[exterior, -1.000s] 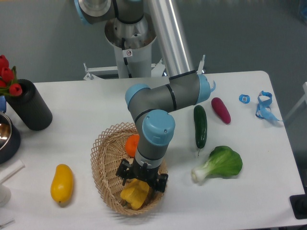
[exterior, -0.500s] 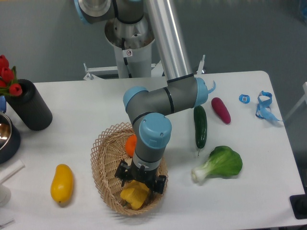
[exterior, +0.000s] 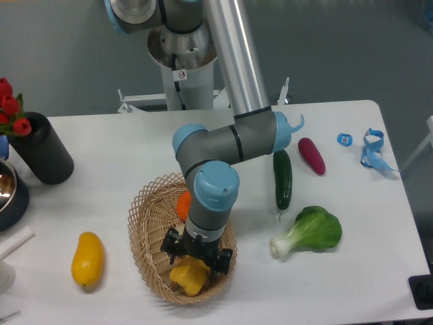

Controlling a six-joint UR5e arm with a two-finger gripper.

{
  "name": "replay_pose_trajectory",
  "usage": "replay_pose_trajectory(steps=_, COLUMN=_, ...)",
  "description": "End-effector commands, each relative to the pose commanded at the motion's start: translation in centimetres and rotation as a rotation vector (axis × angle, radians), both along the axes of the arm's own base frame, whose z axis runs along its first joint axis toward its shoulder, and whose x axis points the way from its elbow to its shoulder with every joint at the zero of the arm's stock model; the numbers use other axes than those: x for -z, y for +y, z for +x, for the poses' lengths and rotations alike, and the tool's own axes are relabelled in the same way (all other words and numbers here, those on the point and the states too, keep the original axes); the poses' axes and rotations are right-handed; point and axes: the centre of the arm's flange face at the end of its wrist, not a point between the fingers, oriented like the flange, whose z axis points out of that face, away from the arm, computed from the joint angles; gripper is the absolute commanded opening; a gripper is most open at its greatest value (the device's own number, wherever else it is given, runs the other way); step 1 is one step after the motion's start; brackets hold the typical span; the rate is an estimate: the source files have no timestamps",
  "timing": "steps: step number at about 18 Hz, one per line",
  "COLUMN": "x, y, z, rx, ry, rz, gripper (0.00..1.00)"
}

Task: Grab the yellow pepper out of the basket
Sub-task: 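Close the gripper fingers on the yellow bell pepper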

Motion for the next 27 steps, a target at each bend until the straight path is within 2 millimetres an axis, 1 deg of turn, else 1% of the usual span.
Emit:
replay_pose_trajectory(steps=3, x=0.14, y=0.66, z=0.57, rx=0.009, ry=0.015, rz=-0.01, gripper=1.0)
replay_pose_trajectory(steps=15, x=0.6, y=0.66, z=0.59, rx=0.007, ry=0.024, rz=-0.028, gripper=1.0)
replay_pose_trajectory(steps=17, x=0.62, y=0.6, z=0.52, rx=0.005, ry=0.031, rz=-0.034, gripper=0.9)
replay_pose_trajectory(steps=19, x=0.51, y=0.61, z=0.54, rx=0.006, ry=0.031, rz=-0.032, gripper=0.86)
replay_pose_trajectory(steps=22, x=0.41, y=0.6, z=0.54, rx=0.006, ry=0.032, rz=-0.031, gripper=0.74)
replay_pose_trajectory(steps=27, x=-0.15, y=0.65, z=0.5, rx=0.007, ry=0.039, rz=-0.024, gripper=0.63)
